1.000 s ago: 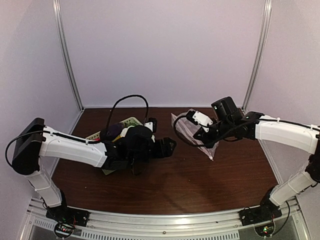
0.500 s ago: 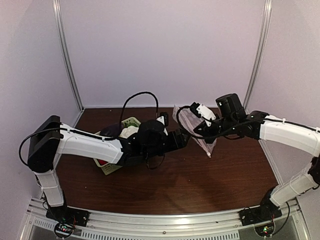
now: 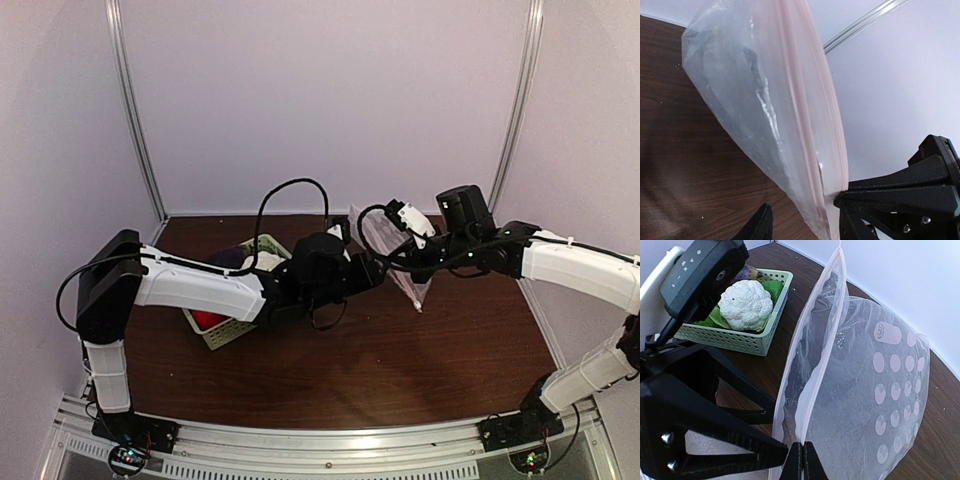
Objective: Place the food in the zip-top bag and seal the zipper
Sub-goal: Pass from the right arm to the left, then pass from the left arm to the right, then adjust the zipper food storage bag at the center of the board.
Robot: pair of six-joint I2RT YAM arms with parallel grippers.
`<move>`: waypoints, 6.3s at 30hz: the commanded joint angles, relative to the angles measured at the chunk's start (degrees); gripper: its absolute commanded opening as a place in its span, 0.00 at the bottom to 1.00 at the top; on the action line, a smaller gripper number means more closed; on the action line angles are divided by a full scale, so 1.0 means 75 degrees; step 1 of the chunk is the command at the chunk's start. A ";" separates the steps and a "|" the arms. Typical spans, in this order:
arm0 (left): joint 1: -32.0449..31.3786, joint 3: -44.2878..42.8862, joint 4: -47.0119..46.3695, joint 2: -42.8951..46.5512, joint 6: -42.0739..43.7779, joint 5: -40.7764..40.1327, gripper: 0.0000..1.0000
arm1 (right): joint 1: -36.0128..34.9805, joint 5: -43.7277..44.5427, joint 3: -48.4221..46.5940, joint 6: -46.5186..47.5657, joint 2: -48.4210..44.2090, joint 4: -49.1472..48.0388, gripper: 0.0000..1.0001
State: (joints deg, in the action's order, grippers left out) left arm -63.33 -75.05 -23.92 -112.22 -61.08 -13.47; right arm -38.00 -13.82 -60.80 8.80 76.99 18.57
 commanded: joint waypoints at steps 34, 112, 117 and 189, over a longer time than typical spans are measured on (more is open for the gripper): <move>0.0042 0.0057 -0.1091 -0.0310 0.0393 0.0343 0.00 | 0.0238 0.1893 -0.0674 0.0138 0.0336 0.0528 0.04; 0.0048 0.0461 0.0559 -0.0186 -0.0634 -0.1125 0.00 | -0.0027 0.2883 -0.1646 -0.0053 0.0774 0.1850 0.00; 0.0045 0.1009 -0.1646 0.0141 0.0347 -0.0045 0.08 | -0.0021 0.3014 -0.1437 -0.0033 0.0852 0.1539 0.00; 0.0843 -0.2780 0.0965 -0.2610 -0.1030 0.0254 0.03 | 0.0266 0.2129 -0.1156 -0.0283 0.0206 0.1087 0.00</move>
State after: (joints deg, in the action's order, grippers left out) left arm -57.49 -93.60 -19.66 -132.33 -70.24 -9.58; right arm -35.88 -3.03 -69.14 5.45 78.00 25.91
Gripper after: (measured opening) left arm 0.025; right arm 0.002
